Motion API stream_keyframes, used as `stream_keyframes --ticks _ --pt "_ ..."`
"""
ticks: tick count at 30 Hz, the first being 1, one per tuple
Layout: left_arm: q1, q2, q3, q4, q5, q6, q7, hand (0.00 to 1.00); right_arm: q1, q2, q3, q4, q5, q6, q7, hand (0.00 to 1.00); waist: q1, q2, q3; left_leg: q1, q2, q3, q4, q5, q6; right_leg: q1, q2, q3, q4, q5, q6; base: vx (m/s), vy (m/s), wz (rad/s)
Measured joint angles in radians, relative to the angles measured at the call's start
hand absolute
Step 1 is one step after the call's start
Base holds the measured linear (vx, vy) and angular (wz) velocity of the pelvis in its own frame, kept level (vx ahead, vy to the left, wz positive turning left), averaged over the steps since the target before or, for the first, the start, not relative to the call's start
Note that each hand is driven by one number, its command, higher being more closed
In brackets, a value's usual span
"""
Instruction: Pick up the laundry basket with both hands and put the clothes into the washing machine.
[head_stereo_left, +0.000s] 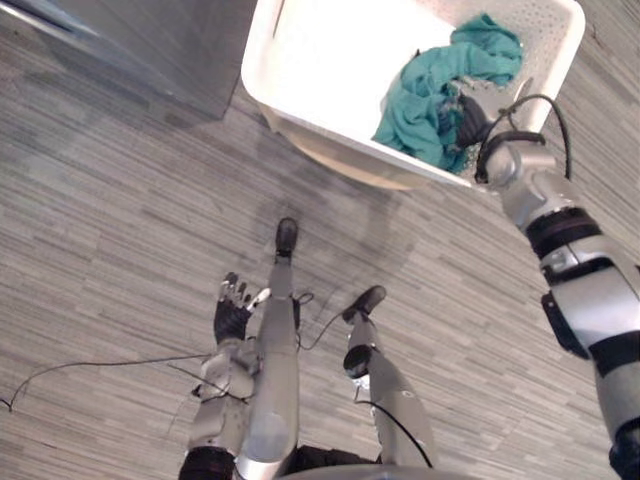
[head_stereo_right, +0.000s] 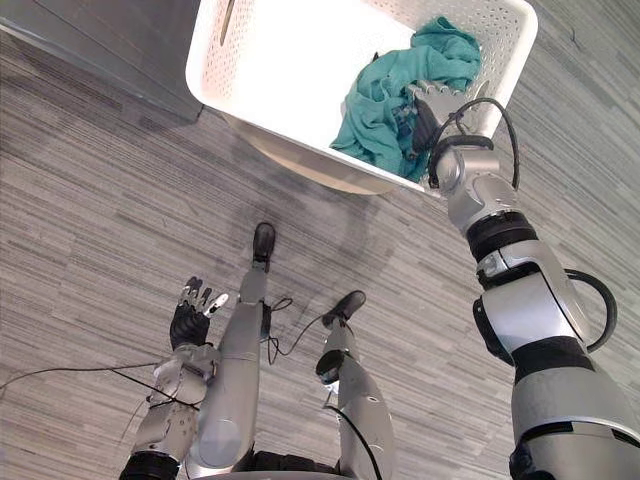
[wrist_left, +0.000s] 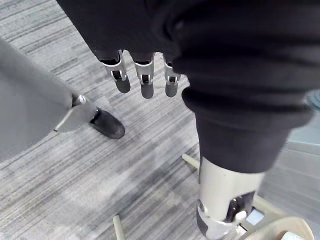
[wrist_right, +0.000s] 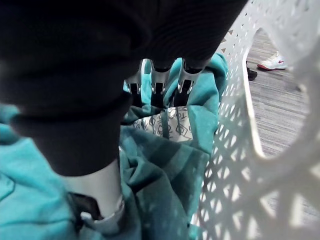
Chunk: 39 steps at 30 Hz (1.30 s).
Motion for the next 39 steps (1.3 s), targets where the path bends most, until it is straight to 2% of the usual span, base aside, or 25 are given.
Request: stream_keyframes --ticks 8,11,13,16,17,19,23,26,27,32,36,39 --pt "-0.002 -0.025 -0.042 -0.035 0.001 -0.001 -0.014 0.00 0.002 0.000 -0.018 -0.030 0.160 -0.022 -0.011 1.00 0.001 0.009 -0.004 0.006 -0.002 0.012 0.003 0.014 0.007 0.003 -0.004 0.001 0.000 0.000 0.000 0.07 0.086 0.00" --pt "-0.002 -0.037 -0.064 -0.035 0.016 0.000 -0.012 0.00 0.025 0.001 -0.070 -0.081 0.218 -0.028 -0.022 1.00 0.001 0.027 -0.004 0.037 -0.001 0.013 0.007 0.014 0.007 0.035 -0.004 0.003 -0.001 -0.001 0.000 0.06 0.095 0.01" --pt "-0.003 -0.038 -0.076 -0.039 0.060 0.001 -0.010 0.00 0.031 0.000 -0.121 -0.145 0.252 -0.033 -0.059 1.00 -0.002 0.041 -0.006 0.066 0.000 0.016 0.007 0.014 0.007 0.061 -0.005 0.004 -0.001 -0.005 0.000 0.03 0.065 -0.02" --pt "-0.003 -0.015 -0.083 -0.057 0.164 0.003 -0.004 0.00 0.030 -0.010 -0.240 -0.268 0.286 -0.044 -0.138 1.00 -0.004 0.042 -0.006 0.114 -0.014 0.028 0.000 0.013 0.006 0.100 -0.020 0.005 0.002 -0.060 -0.002 0.01 0.060 0.00" --pt "-0.003 -0.010 -0.087 -0.060 0.181 0.003 0.001 0.00 0.030 -0.013 -0.252 -0.285 0.287 -0.046 -0.150 1.00 -0.004 0.046 -0.007 0.122 -0.013 0.028 -0.004 0.014 0.005 0.105 -0.019 0.006 0.004 -0.061 -0.002 -0.02 0.049 0.03" --pt "-0.002 0.010 -0.109 -0.070 0.240 0.007 0.012 0.00 0.032 -0.023 -0.289 -0.317 0.303 -0.048 -0.183 1.00 -0.015 0.070 -0.019 0.155 -0.015 0.022 -0.021 0.018 0.000 0.128 -0.020 0.006 0.021 -0.071 -0.006 -0.02 0.075 0.09" --pt "-0.002 0.049 -0.115 -0.126 0.297 0.006 0.012 0.00 0.091 -0.025 -0.376 -0.437 0.330 -0.062 -0.235 1.00 -0.027 0.093 -0.042 0.221 -0.019 0.026 -0.048 0.025 -0.005 0.167 -0.035 0.010 0.058 -0.095 0.002 0.03 0.067 0.06" --pt "-0.002 0.067 -0.117 -0.156 0.317 0.007 0.012 0.00 0.144 -0.024 -0.410 -0.474 0.343 -0.078 -0.242 1.00 -0.030 0.093 -0.080 0.254 -0.027 0.034 -0.065 0.029 0.001 0.180 -0.041 0.018 0.074 -0.109 0.010 0.06 0.030 0.00" --pt "-0.002 0.069 -0.117 -0.168 0.322 0.007 0.011 0.00 0.154 -0.023 -0.410 -0.474 0.363 -0.080 -0.246 0.00 -0.032 0.092 -0.085 0.268 -0.034 0.036 -0.065 0.033 0.001 0.190 -0.048 0.020 0.083 -0.115 0.011 0.06 0.027 0.02" --pt "-0.001 0.090 -0.151 -0.223 0.322 0.005 0.009 0.00 0.163 -0.021 -0.392 -0.472 0.434 -0.101 -0.202 0.00 -0.054 0.092 -0.103 0.283 -0.033 0.040 -0.065 0.033 0.002 0.199 -0.053 0.031 0.092 -0.119 0.014 0.03 0.010 -0.01" --pt "0.004 0.090 -0.154 -0.224 0.312 0.005 0.009 0.00 0.134 -0.022 -0.268 -0.408 0.429 -0.100 -0.118 0.00 -0.055 0.092 -0.104 0.276 -0.027 0.057 -0.065 0.032 0.001 0.167 -0.053 0.056 0.116 -0.122 0.008 -0.03 0.005 -0.18" --pt "0.006 0.095 -0.162 -0.226 0.313 0.005 0.007 0.00 0.094 -0.022 -0.183 -0.282 0.402 -0.089 -0.054 0.00 -0.050 0.092 -0.103 0.255 -0.016 0.052 -0.065 0.034 0.000 0.147 -0.044 0.054 0.122 -0.123 0.004 -0.04 -0.022 -0.01"
